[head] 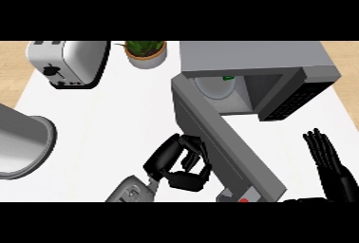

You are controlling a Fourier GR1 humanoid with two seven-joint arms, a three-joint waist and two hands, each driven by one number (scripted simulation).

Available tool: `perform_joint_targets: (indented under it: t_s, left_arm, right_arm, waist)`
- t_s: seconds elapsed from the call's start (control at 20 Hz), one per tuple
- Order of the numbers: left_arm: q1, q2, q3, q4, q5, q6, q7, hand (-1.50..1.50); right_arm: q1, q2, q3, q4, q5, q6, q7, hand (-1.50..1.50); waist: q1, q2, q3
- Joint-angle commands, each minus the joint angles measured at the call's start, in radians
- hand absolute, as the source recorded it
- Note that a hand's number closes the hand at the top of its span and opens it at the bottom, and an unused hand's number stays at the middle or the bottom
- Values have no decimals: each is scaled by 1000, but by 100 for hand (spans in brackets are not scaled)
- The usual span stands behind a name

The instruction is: Pick up the milk, place it into the microwave and close the microwave

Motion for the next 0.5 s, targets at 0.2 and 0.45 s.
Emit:
perform_joint_targets:
  t_s: [0.2, 0.45]
  left_arm:
    - [-146, -3, -172, 305, 211, 279, -229, 150]
    - [-250, -3, -275, 383, 391, 340, -212, 150]
  right_arm:
    - [135, -46, 0, -264, -158, 154, 77, -150]
    - [94, -65, 5, -366, -224, 158, 181, -150]
  waist:
    - [-33, 9, -1]
    - [-52, 16, -2]
